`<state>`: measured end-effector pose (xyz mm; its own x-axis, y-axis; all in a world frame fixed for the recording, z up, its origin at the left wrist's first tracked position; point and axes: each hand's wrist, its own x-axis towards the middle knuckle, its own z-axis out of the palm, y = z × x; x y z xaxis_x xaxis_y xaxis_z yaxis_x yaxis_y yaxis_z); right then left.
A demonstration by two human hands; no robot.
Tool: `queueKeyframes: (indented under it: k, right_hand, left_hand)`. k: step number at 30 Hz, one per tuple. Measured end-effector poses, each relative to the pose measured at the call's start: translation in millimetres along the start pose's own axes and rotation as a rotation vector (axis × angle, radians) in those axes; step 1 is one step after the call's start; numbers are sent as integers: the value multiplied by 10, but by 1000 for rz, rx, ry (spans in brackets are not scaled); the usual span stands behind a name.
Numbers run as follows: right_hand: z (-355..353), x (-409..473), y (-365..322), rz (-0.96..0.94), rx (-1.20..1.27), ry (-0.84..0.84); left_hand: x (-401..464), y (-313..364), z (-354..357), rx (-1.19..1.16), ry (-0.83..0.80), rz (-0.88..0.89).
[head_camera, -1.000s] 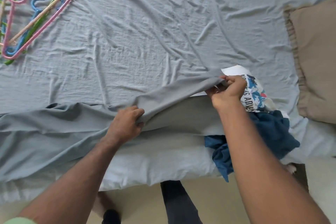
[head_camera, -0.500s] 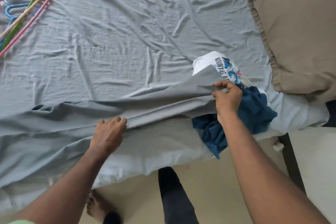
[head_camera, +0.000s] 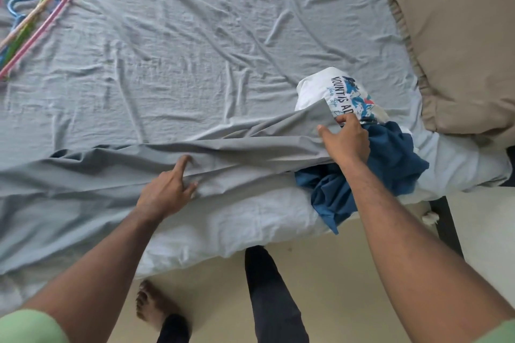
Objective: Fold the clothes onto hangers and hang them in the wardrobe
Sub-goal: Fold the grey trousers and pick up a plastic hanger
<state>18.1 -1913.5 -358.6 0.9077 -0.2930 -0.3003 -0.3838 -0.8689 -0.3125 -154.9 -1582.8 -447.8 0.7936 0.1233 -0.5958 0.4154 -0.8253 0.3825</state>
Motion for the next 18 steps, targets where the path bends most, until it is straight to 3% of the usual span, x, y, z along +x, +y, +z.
queueKeyframes:
  k: [3, 7, 9, 12, 18]
  right_hand:
    - [9, 50, -22, -60, -75, -36]
    - [29, 84, -17, -173, 22, 166]
    - [34, 107, 45, -109, 114, 206]
    - [80, 127, 177, -69, 147, 140]
    - [69, 175, 252, -309, 82, 229]
  left_hand:
    - [61, 76, -110, 116, 19, -63]
    - [107, 244, -181, 265, 152, -22]
    - [143, 295, -148, 316, 92, -32]
    - [180, 344, -93, 316, -2, -66]
    - [310, 411, -149, 177, 290, -15]
